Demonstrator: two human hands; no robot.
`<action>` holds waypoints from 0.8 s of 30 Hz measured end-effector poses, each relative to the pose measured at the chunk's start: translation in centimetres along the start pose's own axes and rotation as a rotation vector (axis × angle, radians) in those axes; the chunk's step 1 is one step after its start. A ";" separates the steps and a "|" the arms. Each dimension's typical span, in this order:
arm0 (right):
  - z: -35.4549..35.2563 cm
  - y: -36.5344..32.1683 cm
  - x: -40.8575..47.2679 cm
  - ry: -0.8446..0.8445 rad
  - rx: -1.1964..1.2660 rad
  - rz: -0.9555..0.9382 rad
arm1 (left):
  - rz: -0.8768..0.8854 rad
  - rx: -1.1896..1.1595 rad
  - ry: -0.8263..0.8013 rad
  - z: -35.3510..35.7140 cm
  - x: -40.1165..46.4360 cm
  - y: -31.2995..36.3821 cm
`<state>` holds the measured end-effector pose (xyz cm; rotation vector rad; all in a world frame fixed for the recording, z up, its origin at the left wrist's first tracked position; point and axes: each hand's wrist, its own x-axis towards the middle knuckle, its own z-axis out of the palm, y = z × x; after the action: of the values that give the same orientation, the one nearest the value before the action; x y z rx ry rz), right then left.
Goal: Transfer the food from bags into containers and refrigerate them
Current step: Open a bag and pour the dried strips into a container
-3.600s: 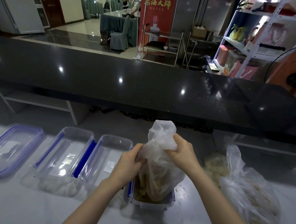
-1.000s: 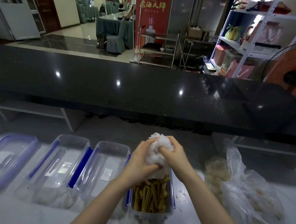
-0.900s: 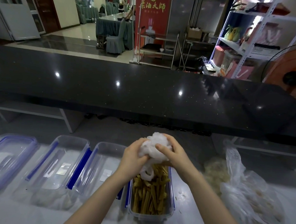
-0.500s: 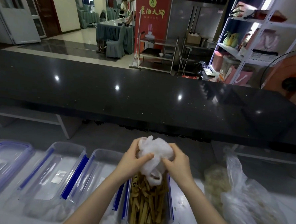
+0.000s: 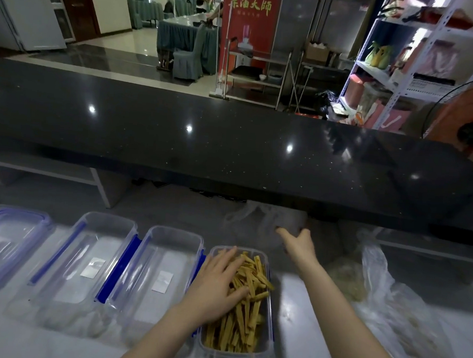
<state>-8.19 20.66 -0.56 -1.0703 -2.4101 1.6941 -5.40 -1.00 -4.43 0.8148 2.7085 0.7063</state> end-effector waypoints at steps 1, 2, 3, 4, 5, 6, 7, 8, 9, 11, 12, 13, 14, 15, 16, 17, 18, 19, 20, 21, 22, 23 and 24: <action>-0.1 0.2 -0.7 -0.009 -0.078 -0.049 | 0.006 0.032 -0.006 0.2 -0.2 0.1; -0.1 0.6 -1.4 -0.008 -0.153 -0.116 | 0.009 0.047 -0.011 0.4 -0.5 0.2; 0.0 1.1 -2.3 -0.003 -0.216 -0.200 | 0.012 0.057 -0.017 0.4 -0.8 0.2; 0.1 1.8 -3.2 -0.001 -0.273 -0.290 | 0.021 0.070 -0.022 0.6 -1.2 0.2; 0.2 2.6 -4.2 -0.010 -0.328 -0.374 | 0.035 0.085 -0.025 0.8 -1.6 0.1; 0.5 3.4 -5.0 -0.030 -0.380 -0.439 | 0.053 0.102 -0.024 1.0 -2.1 0.1; 0.8 4.3 -5.9 -0.064 -0.420 -0.482 | 0.072 0.123 -0.021 1.3 -2.6 0.1; 1.1 5.2 -6.6 -0.102 -0.446 -0.513 | 0.087 0.146 -0.015 1.7 -3.0 0.1; 1.5 5.9 -7.1 -0.131 -0.462 -0.535 | 0.093 0.166 -0.009 2.0 -3.4 0.1; 2.2 6.6 -7.8 -0.143 -0.486 -0.558 | 0.075 0.178 -0.004 2.2 -3.4 0.2; 2.5 6.8 -7.9 -0.131 -0.490 -0.557 | 0.060 0.176 -0.009 2.1 -3.2 0.2; 2.7 6.7 -8.0 -0.116 -0.492 -0.550 | 0.047 0.170 -0.016 2.0 -2.8 0.2; 3.0 6.7 -8.2 -0.104 -0.498 -0.545 | 0.037 0.156 -0.022 1.9 -2.4 0.2; 3.2 6.6 -8.4 -0.100 -0.506 -0.544 | 0.034 0.136 -0.028 1.7 -2.0 0.1; 3.3 6.6 -8.6 -0.106 -0.512 -0.545 | 0.039 0.117 -0.037 1.6 -1.7 -0.1; 3.5 6.6 -9.0 -0.119 -0.511 -0.542 | 0.052 0.100 -0.043 1.5 -1.7 -0.3; 3.6 6.6 -9.5 -0.135 -0.502 -0.530 | 0.068 0.082 -0.039 1.5 -1.8 -0.5; 3.8 6.5 -10.1 -0.149 -0.487 -0.514 | 0.082 0.061 -0.019 1.4 -2.1 -0.7; 3.8 6.6 -10.7 -0.159 -0.471 -0.499 | 0.086 0.029 0.023 1.4 -2.5 -0.9; 3.9 6.6 -11.3 -0.161 -0.460 -0.491 | 0.078 -0.013 0.078 1.4 -2.9 -1.1; 3.9 6.7 -11.9 -0.155 -0.453 -0.489 | 0.053 -0.066 0.133 1.3 -3.2 -1.3; 4.0 6.7 -12.5 -0.146 -0.447 -0.487 | 0.017 -0.122 0.174 1.3 -3.4 -1.6; 4.1 6.8 -12.9 -0.132 -0.439 -0.486 | -0.015 -0.167 0.196 1.3 -3.6 -1.9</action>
<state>3.69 11.66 -3.24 -0.3287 -2.8882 1.1438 -2.85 -3.92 -6.25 0.7184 2.7723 1.0440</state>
